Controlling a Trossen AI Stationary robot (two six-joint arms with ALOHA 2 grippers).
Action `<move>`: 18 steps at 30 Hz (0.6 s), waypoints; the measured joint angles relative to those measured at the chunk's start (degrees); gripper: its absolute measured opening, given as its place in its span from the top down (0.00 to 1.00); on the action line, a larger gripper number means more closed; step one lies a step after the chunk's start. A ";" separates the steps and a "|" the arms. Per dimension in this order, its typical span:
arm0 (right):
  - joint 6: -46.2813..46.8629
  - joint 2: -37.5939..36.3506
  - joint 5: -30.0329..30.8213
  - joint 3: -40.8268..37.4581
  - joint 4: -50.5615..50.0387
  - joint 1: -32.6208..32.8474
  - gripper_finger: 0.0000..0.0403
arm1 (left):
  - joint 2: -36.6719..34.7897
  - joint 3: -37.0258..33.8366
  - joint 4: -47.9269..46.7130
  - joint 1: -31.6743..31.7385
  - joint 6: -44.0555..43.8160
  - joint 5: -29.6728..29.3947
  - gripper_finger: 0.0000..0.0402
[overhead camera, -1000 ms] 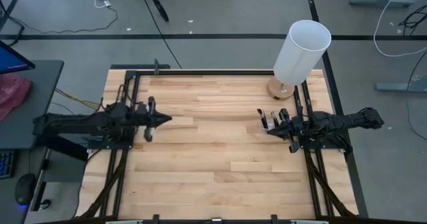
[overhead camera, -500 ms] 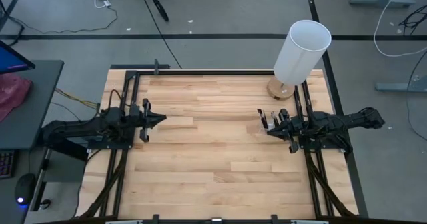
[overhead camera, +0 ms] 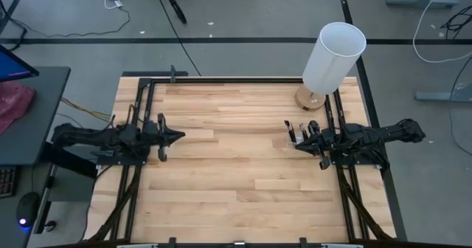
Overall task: Put items in baskets/containers
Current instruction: Return to Home Position
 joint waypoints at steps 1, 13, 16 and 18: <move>0.00 0.00 0.00 0.00 0.00 0.00 0.94 | 0.06 0.00 0.00 -0.26 -0.48 0.25 0.97; 0.00 0.00 0.00 0.00 0.00 0.00 0.94 | 0.48 0.00 -0.22 -0.44 -0.84 0.45 0.96; 0.00 0.00 0.00 0.00 0.00 0.00 0.94 | 0.48 0.00 -0.27 -0.44 -0.85 0.45 0.96; -0.02 -0.56 0.07 0.00 -0.08 0.54 0.94 | 0.48 0.00 -0.31 -0.43 -0.86 0.45 0.96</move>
